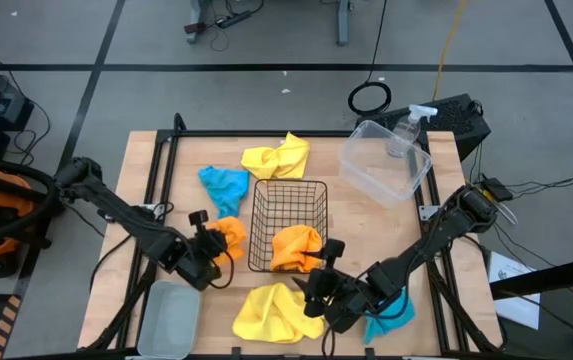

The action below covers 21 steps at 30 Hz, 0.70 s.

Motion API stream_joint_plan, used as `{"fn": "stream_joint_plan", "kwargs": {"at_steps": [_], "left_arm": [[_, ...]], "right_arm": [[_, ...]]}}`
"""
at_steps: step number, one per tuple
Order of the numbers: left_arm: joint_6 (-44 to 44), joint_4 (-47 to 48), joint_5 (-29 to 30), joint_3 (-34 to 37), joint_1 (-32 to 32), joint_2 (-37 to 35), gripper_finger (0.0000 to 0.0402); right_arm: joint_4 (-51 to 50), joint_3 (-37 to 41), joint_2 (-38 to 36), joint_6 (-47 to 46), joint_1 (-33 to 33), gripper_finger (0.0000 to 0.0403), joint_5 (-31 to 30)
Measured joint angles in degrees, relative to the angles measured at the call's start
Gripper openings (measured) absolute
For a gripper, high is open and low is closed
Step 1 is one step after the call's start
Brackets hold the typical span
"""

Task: Sort microfiber towel by color & place in baskets
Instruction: Put the orange microfiber towel into the wire basket

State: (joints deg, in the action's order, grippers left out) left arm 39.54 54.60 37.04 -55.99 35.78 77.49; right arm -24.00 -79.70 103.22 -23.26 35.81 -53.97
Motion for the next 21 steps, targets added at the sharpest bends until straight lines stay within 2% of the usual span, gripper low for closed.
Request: {"fn": "stream_joint_plan", "kwargs": {"at_steps": [5, 7, 10, 21], "left_arm": [[-4.0, 0.4, 2.3, -6.6, 2.0, -0.1, 0.0036], [-6.0, -0.1, 4.2, -8.6, 2.5, -0.1, 0.0036], [-9.6, -1.5, 6.6, -10.4, 2.6, -0.1, 0.0036], [-25.3, -17.6, 11.7, -11.4, 1.6, -0.1, 0.0036]], "right_arm": [[3.6, 0.0, 0.0, 1.4, -1.5, 0.0313, 3.2], [6.7, 0.0, 0.0, 4.3, -2.3, 0.0313, 5.6], [14.3, 0.0, 0.6, 9.8, -3.6, 0.0313, 6.1], [51.6, 0.0, 10.6, 47.5, -6.1, 0.0315, 5.4]]}}
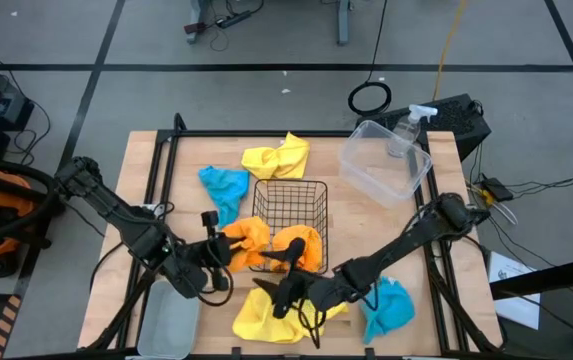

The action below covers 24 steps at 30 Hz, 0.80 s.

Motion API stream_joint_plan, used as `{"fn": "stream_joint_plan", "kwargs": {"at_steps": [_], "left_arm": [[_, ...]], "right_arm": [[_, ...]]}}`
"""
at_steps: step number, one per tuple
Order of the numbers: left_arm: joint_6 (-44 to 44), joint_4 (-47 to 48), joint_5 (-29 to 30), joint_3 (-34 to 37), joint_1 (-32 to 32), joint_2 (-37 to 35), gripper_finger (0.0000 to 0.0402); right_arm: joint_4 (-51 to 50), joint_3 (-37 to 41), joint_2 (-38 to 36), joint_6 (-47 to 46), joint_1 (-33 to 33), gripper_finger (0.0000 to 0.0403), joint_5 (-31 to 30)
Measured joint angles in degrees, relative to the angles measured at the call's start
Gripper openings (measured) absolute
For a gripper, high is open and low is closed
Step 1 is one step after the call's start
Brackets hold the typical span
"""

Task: Sort microfiber towel by color & place in baskets
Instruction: Put the orange microfiber towel into the wire basket

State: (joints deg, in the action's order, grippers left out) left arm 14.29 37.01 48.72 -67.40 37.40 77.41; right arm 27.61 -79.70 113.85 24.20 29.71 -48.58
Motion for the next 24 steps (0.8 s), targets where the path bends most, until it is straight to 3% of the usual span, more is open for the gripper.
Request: {"fn": "stream_joint_plan", "kwargs": {"at_steps": [4, 7, 19, 24], "left_arm": [[-4.5, -4.8, 0.1, 0.0, -0.9, 0.0, 0.0036], [-6.5, -8.3, -0.1, 0.0, -1.5, 0.1, 0.0036], [-15.6, -19.1, -9.4, 0.0, -1.9, 3.3, 0.0036], [-16.8, -19.0, -9.5, 0.0, -2.0, 4.2, 0.0036]], "right_arm": [[14.0, 0.0, 3.4, 13.1, -0.1, 0.0315, -9.0], [18.0, 0.0, 4.3, 18.3, -0.7, 0.0315, -14.5], [16.8, 0.0, 4.3, 12.6, -1.5, 0.0314, -12.5], [15.7, 0.0, 4.3, 12.8, -1.1, 0.0284, -12.9]]}}
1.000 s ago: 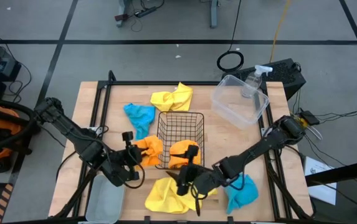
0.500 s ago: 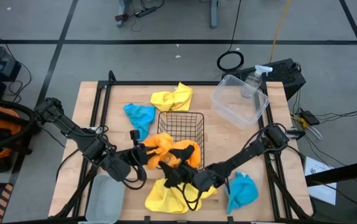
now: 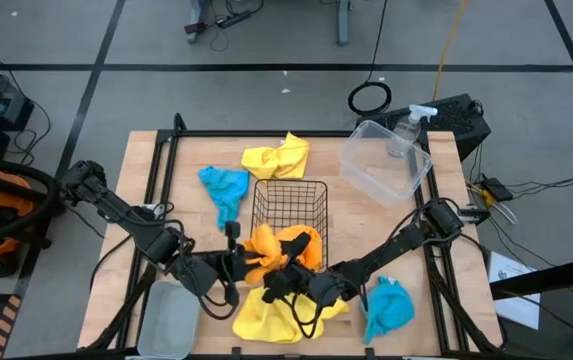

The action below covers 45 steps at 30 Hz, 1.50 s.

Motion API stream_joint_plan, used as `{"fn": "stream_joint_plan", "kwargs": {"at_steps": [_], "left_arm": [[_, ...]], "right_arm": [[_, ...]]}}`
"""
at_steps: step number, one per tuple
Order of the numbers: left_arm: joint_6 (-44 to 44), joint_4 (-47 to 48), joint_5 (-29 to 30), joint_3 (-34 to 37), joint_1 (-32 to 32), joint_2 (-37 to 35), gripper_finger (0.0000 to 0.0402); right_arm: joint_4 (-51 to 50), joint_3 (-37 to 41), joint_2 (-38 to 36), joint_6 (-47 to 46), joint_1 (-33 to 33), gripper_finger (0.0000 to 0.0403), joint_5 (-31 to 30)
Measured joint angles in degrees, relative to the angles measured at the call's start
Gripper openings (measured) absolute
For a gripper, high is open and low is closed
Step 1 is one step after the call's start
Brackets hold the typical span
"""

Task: Sort microfiber towel by color & place in baskets
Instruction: Put the orange microfiber towel into the wire basket

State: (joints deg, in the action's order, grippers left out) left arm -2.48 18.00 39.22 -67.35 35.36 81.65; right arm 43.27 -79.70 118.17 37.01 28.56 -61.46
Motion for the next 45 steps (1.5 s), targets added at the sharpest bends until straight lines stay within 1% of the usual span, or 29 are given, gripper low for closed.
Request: {"fn": "stream_joint_plan", "kwargs": {"at_steps": [4, 6, 8, 10, 12, 15, 20, 21, 24, 29, 31, 33, 36, 38, 41, 45], "left_arm": [[0.0, 0.5, 0.5, 0.0, -0.1, 0.0, 0.0036], [0.0, 1.0, 1.6, 0.0, 0.0, 0.0, 0.0036], [0.0, 1.9, 2.4, 0.0, 0.1, 0.0, 0.0036], [0.1, 2.8, 3.8, 0.0, 0.1, 0.0, 0.0036], [0.2, 2.9, 4.6, 0.0, -0.1, 0.0, 0.0036], [0.2, 2.9, 4.4, 0.0, -0.4, 0.0, 0.0036], [0.5, 3.8, 0.7, 0.1, -0.5, 0.0, 0.0036], [0.5, 3.8, -0.1, 0.1, -0.5, 0.0, 0.0036], [-0.7, 3.7, -1.8, 0.1, -0.5, 0.0, 0.0036], [-4.2, 3.6, -5.9, 0.1, -0.5, 0.0, 0.0036], [-4.1, 3.4, -6.1, 0.1, -0.5, 0.0, 0.0036], [-4.0, 2.8, -6.0, 0.1, -0.5, 0.0, 0.0041], [-3.8, 2.4, -6.1, 0.1, -0.5, 0.0, 0.0068], [-2.7, 2.4, -6.2, 0.1, -0.5, 0.0, 0.0100], [-1.0, 2.2, -6.0, 0.1, -0.5, 0.0, 0.0161], [-0.9, 2.5, -4.4, 0.1, 0.1, 0.0, 0.0246]], "right_arm": [[-0.4, 0.0, 0.0, 0.6, 1.4, 0.0251, -5.4], [-1.1, 0.0, 0.0, 0.8, 2.6, 0.0245, -8.3], [-1.6, 0.0, 0.0, 1.9, 4.1, 0.0250, -11.5], [-1.6, 0.0, 0.0, 2.6, 5.7, 0.0263, -13.8], [-1.6, 0.0, -0.1, 2.9, 7.1, 0.0282, -14.7], [-1.7, 0.0, -0.1, 4.6, 8.5, 0.0311, -14.7], [-1.6, 0.0, -0.1, 9.2, 9.1, 0.0346, -14.6], [-1.6, 0.0, -0.1, 9.6, 8.9, 0.0350, -14.0], [-1.5, 0.0, -0.1, 8.8, 7.3, 0.0352, -9.6], [-4.6, 0.0, -0.1, 3.7, 4.8, 0.0346, -4.8], [-6.3, 0.0, -0.1, 1.5, 4.2, 0.0326, -4.2], [-7.0, 0.0, -0.1, 0.2, 3.8, 0.0295, -4.2], [-7.3, -0.1, -0.1, -0.3, 3.4, 0.0237, -4.4], [-7.4, -0.1, -0.1, -0.3, 3.4, 0.0197, -4.6], [-7.4, -0.1, -0.1, 0.0, 3.4, 0.0135, -5.2], [-7.6, -0.1, -0.1, 1.7, 4.0, 0.0057, -8.2]]}}
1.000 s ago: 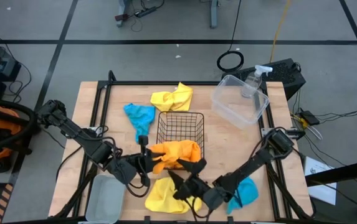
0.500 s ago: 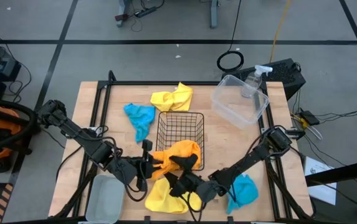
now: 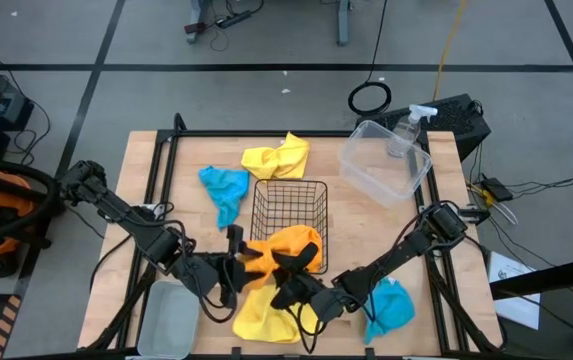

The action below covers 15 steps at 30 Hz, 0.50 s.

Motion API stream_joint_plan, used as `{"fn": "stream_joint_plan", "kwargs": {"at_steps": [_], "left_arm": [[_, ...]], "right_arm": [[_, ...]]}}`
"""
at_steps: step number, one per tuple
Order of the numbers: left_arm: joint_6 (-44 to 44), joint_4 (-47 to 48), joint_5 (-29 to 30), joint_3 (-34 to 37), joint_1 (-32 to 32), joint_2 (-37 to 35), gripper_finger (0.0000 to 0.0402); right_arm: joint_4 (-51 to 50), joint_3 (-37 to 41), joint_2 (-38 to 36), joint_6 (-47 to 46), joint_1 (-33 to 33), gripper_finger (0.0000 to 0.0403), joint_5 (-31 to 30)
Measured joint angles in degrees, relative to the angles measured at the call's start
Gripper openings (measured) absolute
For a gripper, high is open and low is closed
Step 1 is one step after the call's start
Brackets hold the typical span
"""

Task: Sort microfiber towel by color & place in baskets
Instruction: Put the orange microfiber towel into the wire basket

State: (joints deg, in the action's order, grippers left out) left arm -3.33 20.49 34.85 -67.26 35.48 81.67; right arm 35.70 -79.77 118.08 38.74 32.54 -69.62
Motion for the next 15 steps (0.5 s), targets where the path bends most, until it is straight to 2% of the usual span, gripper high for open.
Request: {"fn": "stream_joint_plan", "kwargs": {"at_steps": [3, 6, 9, 15], "left_arm": [[0.0, 1.3, 0.6, 0.0, 1.1, 0.0, 0.0294], [0.0, 1.8, 3.7, 0.0, 2.4, 0.0, 0.0320], [0.0, 3.2, 7.5, 0.0, 3.2, 0.0, 0.0328], [4.1, 10.4, 15.0, 0.0, 3.4, 0.0, 0.0329]], "right_arm": [[-0.3, 0.0, 0.0, 2.8, 0.5, 0.0015, -2.4], [-0.5, 0.0, -0.3, 6.0, 1.0, 0.0017, -5.2], [-1.3, 0.0, -1.3, 8.9, 1.0, 0.0025, -8.4], [-9.1, 0.0, -4.5, 8.6, 0.9, 0.0013, -8.9]]}}
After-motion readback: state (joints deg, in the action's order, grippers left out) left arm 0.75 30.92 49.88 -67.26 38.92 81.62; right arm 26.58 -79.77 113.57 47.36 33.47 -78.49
